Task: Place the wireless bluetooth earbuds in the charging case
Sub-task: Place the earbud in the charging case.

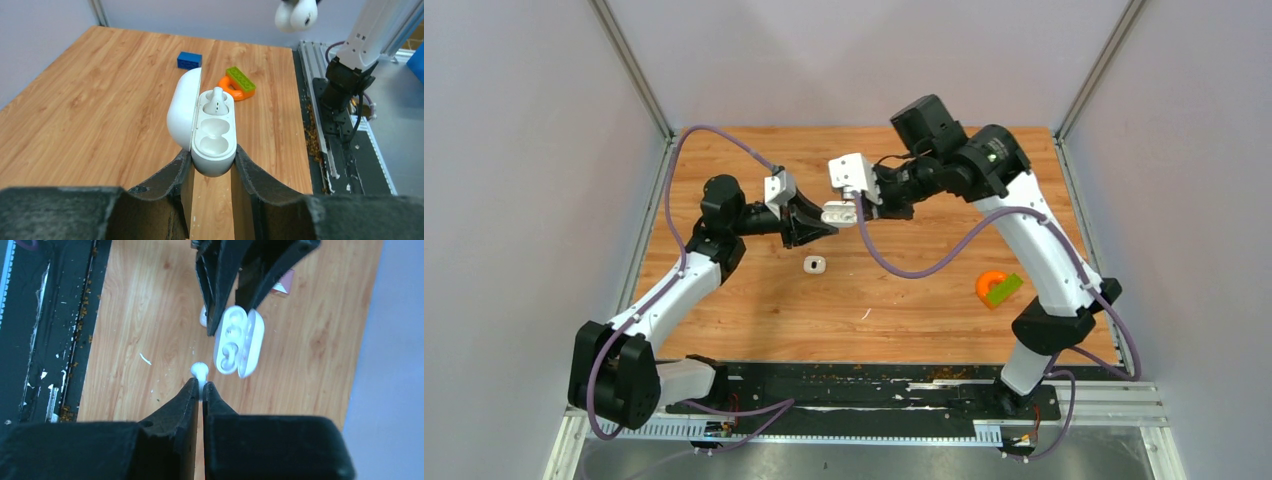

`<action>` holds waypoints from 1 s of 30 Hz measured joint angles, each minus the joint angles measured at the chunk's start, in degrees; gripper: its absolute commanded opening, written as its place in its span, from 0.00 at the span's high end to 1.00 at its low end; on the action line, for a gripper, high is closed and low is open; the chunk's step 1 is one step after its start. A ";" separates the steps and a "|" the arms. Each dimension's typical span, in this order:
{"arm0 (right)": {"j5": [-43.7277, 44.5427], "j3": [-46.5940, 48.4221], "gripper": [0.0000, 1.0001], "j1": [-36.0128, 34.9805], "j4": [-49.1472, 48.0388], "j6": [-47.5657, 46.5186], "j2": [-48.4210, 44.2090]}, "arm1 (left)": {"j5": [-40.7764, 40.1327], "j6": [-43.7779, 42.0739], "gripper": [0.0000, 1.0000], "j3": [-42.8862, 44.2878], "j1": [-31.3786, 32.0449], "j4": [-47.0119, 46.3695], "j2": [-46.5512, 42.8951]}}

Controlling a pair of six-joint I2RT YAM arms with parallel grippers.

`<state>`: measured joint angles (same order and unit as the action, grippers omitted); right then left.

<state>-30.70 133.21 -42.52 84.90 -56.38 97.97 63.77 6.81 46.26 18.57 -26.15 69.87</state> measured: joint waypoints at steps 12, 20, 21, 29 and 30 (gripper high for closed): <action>8.39 -0.15 1.00 -10.01 -0.31 2.25 5.14 | 0.87 -16.24 1.00 1.18 3.56 14.99 0.00; 13.60 -0.35 1.00 -10.62 -1.36 3.63 5.75 | 0.92 -16.20 1.00 1.18 4.24 15.13 -0.04; 14.03 -0.46 1.00 -10.64 -1.38 3.69 5.90 | 0.92 -16.11 1.00 1.18 4.24 15.02 -0.07; 15.91 -1.07 1.00 -10.73 -1.79 4.48 6.84 | 1.36 -12.48 1.00 1.18 4.28 10.86 -0.24; 16.17 -1.20 1.00 -10.75 -1.97 4.55 6.86 | 1.44 -12.15 1.00 1.18 4.28 10.47 -0.35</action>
<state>-14.52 132.00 -53.28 82.94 -51.83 104.84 65.21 -5.34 47.44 22.85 -15.68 69.52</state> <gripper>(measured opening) 0.055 0.358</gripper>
